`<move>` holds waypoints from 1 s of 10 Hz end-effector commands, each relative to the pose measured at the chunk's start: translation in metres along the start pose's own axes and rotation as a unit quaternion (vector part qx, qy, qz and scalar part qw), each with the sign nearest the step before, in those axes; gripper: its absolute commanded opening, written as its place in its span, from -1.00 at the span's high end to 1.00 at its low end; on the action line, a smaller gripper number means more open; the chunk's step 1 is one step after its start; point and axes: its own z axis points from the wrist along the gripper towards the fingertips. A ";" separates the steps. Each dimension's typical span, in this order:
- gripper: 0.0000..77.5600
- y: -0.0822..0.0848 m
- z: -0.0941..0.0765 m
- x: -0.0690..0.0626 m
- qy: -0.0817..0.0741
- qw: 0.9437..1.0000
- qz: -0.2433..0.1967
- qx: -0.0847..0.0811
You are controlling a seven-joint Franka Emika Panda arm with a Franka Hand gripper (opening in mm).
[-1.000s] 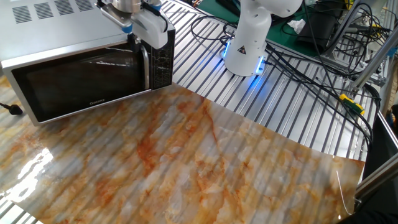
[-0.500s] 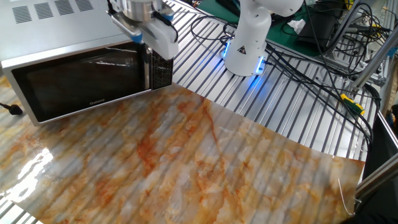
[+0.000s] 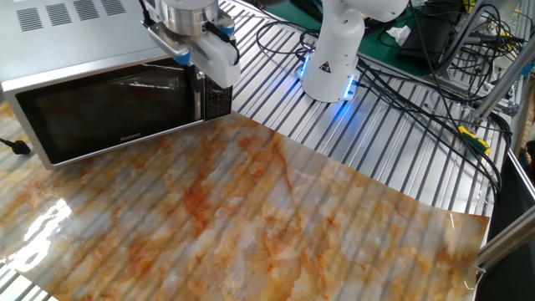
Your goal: Close the microwave door
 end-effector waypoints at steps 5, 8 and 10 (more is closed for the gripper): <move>1.00 0.000 -0.001 0.000 -0.010 0.994 -0.109 -0.003; 1.00 0.008 -0.003 0.000 -0.017 0.994 -0.106 -0.025; 1.00 0.046 -0.012 0.008 -0.019 0.996 -0.086 -0.019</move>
